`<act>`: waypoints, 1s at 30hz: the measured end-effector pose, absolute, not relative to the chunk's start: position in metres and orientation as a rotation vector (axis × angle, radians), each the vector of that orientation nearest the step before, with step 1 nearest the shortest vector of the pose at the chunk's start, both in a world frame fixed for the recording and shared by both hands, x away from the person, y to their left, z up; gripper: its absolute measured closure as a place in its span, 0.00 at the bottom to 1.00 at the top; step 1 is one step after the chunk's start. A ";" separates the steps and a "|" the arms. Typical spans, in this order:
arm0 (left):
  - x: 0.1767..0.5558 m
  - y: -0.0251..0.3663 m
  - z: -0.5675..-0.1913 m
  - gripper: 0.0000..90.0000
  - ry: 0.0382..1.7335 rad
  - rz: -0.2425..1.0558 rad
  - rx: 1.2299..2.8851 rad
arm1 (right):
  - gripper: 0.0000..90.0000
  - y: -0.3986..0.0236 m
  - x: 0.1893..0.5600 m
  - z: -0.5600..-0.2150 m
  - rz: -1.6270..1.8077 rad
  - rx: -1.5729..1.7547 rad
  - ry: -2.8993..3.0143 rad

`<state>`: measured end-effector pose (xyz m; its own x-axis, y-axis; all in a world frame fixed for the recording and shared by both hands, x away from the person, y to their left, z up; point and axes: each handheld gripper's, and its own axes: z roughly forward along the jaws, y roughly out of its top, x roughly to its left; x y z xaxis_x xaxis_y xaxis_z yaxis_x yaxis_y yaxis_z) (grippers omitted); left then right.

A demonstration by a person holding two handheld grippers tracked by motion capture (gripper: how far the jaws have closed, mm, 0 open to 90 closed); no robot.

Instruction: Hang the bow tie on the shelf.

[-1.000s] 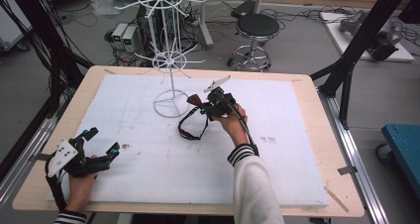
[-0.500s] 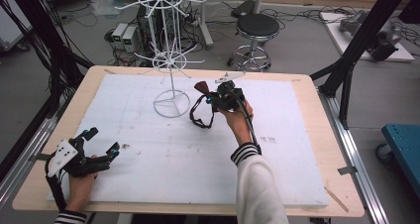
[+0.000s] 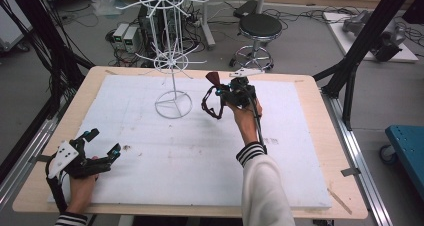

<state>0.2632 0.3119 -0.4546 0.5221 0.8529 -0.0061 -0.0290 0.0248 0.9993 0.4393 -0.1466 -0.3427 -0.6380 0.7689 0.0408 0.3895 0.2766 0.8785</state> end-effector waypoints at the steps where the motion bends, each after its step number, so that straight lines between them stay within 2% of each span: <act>1: 0.263 0.312 -0.455 0.06 0.781 0.803 1.384 | 0.85 -0.147 0.439 -0.342 1.314 1.049 2.151; 14: 0.263 0.312 -0.455 0.06 0.781 0.802 1.385 | 0.85 -0.162 0.441 -0.326 1.339 1.096 2.038; 30: 0.263 0.312 -0.455 0.06 0.781 0.802 1.385 | 0.85 -0.150 0.446 -0.291 1.310 1.049 1.984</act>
